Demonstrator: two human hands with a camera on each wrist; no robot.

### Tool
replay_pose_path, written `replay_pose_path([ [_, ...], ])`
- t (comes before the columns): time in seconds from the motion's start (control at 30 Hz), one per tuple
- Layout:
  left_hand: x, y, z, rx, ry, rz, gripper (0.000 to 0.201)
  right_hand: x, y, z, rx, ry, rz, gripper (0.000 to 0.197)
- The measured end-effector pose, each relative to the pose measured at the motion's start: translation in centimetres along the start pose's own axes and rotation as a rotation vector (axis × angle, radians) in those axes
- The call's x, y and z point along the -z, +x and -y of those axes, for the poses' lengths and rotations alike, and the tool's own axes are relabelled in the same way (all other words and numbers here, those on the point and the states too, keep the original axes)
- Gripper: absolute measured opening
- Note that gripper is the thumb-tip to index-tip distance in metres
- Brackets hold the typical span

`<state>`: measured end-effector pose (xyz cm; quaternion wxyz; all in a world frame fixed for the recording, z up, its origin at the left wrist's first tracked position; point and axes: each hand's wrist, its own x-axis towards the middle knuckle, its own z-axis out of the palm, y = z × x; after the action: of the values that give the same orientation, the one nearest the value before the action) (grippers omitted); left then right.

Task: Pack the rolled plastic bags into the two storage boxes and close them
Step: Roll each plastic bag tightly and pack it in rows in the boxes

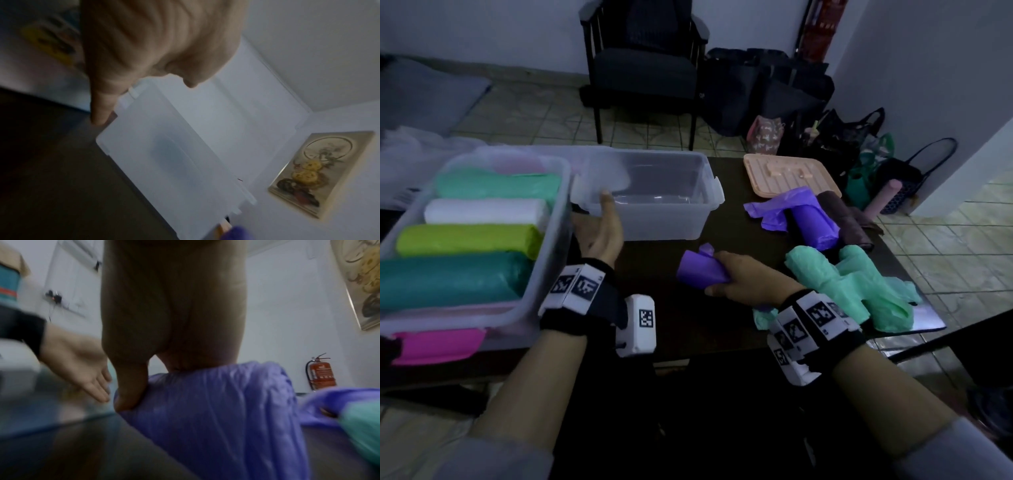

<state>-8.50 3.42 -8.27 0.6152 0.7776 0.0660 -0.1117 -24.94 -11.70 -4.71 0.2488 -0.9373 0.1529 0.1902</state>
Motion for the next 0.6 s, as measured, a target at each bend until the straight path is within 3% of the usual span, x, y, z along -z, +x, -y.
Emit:
replay_pose_path([
  [0.07,0.4,0.6,-0.9,-0.064,0.037,-0.086,0.074,1.2,-0.4,1.3,0.041,0.023,-0.006,0.054],
  [0.17,0.6,0.9,-1.0,-0.067,0.075,-0.04,0.051,3.5,-0.9,3.4,0.127,-0.004,-0.092,0.05],
  [0.4,1.2,-0.7,2.9,-0.185,-0.055,0.031,0.038,8.0,1.0,7.7,0.239,-0.145,-0.255,0.045],
  [0.6,1.6,-2.0,5.9,-0.056,-0.415,0.178,0.038,6.4,6.0,10.2,0.19,-0.28,-0.229,0.052],
])
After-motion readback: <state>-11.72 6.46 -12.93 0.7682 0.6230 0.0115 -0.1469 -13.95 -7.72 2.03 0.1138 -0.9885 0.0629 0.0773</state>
